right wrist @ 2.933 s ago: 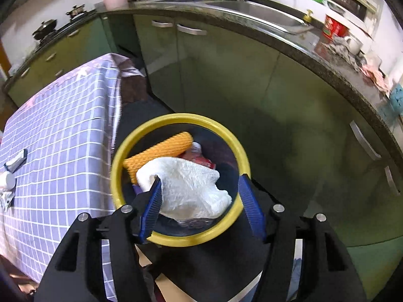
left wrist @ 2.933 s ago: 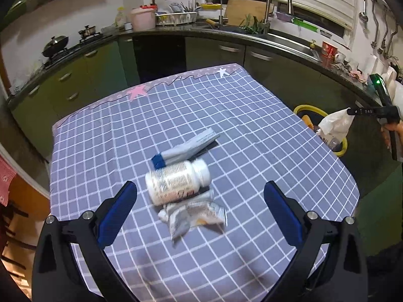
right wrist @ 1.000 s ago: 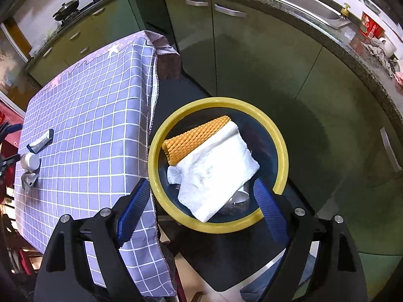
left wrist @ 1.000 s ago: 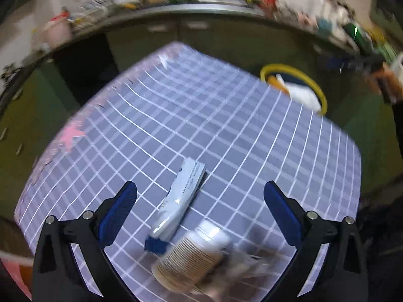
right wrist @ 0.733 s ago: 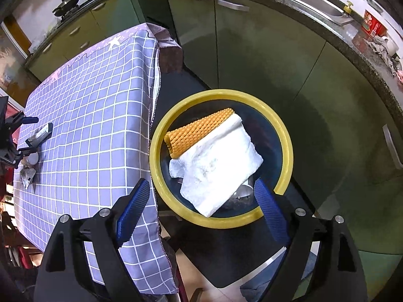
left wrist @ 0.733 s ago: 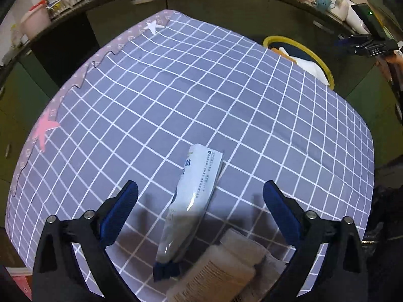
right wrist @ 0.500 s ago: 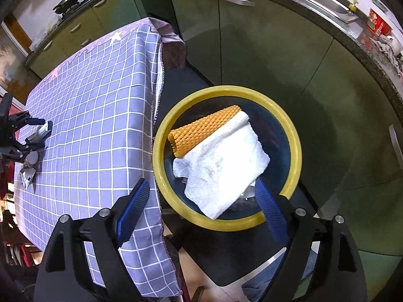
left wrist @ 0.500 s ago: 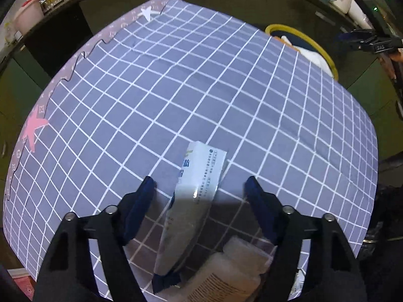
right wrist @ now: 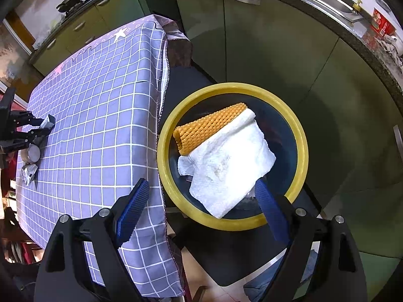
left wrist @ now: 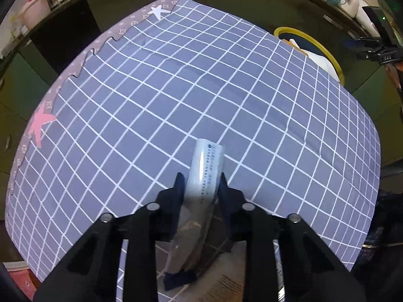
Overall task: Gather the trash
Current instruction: 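Grasp the white toothpaste tube with the left gripper and lift it, then carry the toothpaste tube over the bin and open the left gripper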
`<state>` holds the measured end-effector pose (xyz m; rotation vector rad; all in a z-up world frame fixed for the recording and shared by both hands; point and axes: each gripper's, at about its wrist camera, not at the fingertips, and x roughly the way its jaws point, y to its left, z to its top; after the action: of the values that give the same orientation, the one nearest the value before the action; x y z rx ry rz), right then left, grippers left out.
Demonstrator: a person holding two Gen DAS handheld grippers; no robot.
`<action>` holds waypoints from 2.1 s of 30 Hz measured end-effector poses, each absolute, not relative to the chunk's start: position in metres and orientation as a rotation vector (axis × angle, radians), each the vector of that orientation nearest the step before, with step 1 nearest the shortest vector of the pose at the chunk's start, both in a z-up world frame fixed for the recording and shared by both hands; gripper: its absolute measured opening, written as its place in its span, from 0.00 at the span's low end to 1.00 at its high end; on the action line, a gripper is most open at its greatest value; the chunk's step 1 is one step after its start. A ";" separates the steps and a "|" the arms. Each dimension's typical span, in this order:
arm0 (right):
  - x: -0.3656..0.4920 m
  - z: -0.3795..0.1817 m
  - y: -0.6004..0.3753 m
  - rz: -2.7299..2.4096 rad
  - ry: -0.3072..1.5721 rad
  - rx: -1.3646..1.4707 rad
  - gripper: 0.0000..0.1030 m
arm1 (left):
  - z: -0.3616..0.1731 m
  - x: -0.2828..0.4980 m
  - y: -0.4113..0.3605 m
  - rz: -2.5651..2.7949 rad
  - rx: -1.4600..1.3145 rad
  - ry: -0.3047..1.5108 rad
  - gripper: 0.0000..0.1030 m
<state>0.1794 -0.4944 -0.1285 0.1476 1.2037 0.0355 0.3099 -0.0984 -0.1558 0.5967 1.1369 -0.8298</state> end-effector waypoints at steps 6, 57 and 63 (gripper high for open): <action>0.176 -0.129 -0.495 0.038 1.199 0.151 0.82 | -0.136 0.314 -0.094 -0.816 0.561 1.093 0.17; 0.006 -0.175 -0.653 -0.153 1.090 0.460 0.83 | -0.093 0.219 -0.464 -1.218 0.615 0.902 0.51; 0.020 -0.161 -0.630 -0.113 1.091 0.408 0.83 | -0.036 0.201 -0.362 -1.204 0.428 0.832 0.56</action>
<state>0.0202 -0.6298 -0.1607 0.4080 1.0912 -0.1133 0.2010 -0.3616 -0.0356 0.4284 0.8315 -1.2043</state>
